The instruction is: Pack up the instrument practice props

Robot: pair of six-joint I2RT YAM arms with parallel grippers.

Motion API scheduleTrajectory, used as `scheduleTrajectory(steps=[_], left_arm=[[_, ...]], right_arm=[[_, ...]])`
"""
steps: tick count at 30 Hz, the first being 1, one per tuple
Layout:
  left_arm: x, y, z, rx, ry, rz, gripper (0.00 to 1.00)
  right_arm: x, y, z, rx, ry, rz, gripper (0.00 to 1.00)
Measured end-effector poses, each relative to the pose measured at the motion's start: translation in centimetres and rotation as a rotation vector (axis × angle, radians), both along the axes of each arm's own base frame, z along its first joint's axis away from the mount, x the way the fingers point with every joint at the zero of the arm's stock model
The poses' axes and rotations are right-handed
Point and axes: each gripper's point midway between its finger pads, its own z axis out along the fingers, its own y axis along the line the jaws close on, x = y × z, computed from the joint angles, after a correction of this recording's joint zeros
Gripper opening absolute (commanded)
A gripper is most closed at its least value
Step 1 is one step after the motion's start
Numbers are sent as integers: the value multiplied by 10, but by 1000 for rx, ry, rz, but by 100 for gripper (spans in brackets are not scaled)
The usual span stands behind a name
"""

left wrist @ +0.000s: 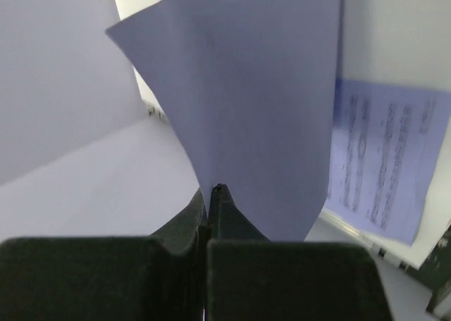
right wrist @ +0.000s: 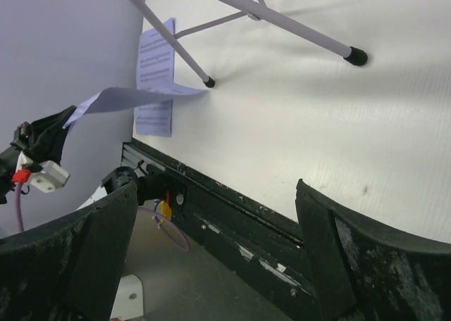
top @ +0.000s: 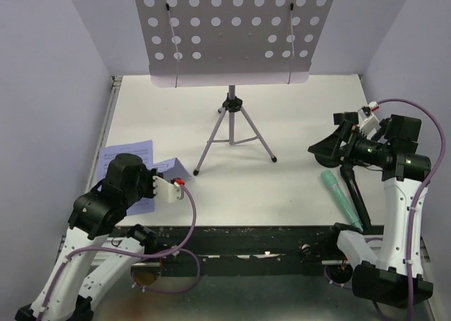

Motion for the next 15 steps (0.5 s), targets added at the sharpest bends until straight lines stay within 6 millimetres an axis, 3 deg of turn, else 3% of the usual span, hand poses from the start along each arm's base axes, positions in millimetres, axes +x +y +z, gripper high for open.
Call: scheduleTrajectory(steps=[4,6,8,13,15], left_arm=[[15,40,-2,96,-1,143,0],[37,65,9,103,21,259,0],[65,90,29,73,24,359,0],[144,140,103,-11,-104,461,0],[155,149,114,-2,-159,450,0]], right_arm=[[7,-2,-5,10,24,-3,100],[10,-3,-6,11,30,-3,100],[12,-3,-6,12,33,-3,100],[15,-4,-2,8,17,-3,100],[17,-4,-1,5,6,-4,100]])
